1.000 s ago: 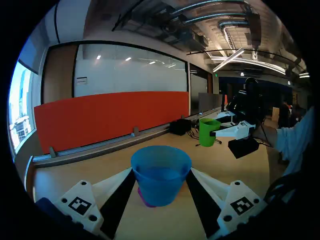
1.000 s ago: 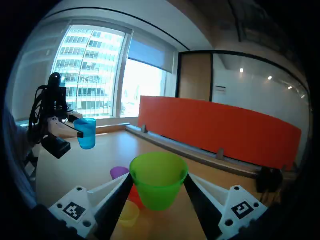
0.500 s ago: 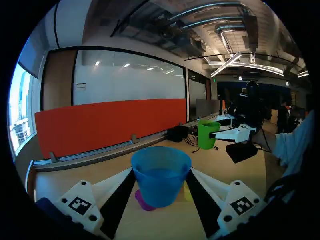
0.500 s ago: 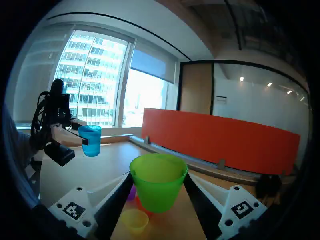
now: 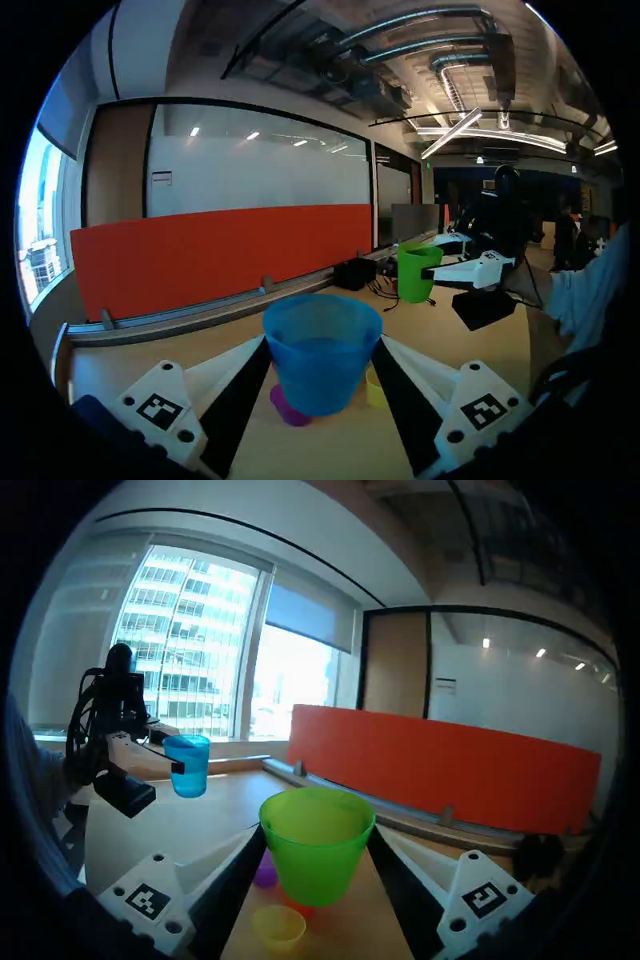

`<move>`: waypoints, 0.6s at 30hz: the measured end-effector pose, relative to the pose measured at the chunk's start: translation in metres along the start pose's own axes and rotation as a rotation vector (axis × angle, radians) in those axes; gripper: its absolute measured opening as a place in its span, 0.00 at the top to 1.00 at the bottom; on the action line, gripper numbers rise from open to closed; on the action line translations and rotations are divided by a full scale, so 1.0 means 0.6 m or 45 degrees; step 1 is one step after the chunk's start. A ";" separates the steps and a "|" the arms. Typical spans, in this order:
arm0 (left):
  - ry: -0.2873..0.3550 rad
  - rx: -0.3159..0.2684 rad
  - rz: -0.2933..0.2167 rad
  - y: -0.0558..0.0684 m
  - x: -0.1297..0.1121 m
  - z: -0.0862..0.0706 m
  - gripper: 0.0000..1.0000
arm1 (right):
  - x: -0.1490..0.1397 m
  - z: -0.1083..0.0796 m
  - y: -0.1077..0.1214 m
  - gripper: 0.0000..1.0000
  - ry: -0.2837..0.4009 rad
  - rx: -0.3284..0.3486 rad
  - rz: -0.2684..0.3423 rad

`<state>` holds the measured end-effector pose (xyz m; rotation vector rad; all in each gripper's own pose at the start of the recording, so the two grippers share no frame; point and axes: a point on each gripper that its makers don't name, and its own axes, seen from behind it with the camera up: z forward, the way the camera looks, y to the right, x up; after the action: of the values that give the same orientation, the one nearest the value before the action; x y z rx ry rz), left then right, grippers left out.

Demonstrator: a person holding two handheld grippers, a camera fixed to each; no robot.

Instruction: Pour water

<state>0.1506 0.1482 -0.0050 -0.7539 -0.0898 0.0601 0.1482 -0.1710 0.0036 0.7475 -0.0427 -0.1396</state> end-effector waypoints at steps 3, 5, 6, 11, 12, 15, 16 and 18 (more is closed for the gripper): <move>0.006 0.000 0.005 -0.001 0.004 0.002 0.16 | 0.000 0.000 -0.001 0.09 -0.002 0.003 -0.001; 0.012 0.002 0.012 -0.001 0.008 0.003 0.16 | -0.001 0.001 -0.003 0.09 0.000 0.008 -0.001; 0.014 0.003 0.015 -0.002 0.010 0.003 0.16 | -0.002 0.001 -0.004 0.09 0.000 0.010 0.000; 0.024 0.002 0.030 0.001 0.019 0.004 0.16 | 0.000 0.002 -0.009 0.09 0.007 0.024 0.008; 0.025 0.000 0.034 0.002 0.021 0.004 0.16 | 0.000 0.002 -0.010 0.09 0.008 0.027 0.009; 0.026 -0.001 0.057 0.004 0.026 0.004 0.16 | 0.004 0.001 -0.016 0.09 0.013 0.037 0.011; 0.026 0.004 0.067 0.003 0.028 0.004 0.16 | 0.004 0.002 -0.019 0.09 0.014 0.042 0.011; 0.026 0.012 0.086 0.002 0.030 0.004 0.16 | 0.004 0.002 -0.023 0.09 0.015 0.049 0.011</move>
<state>0.1683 0.1522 -0.0030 -0.7481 -0.0446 0.1170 0.1492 -0.1821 -0.0051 0.7866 -0.0378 -0.1261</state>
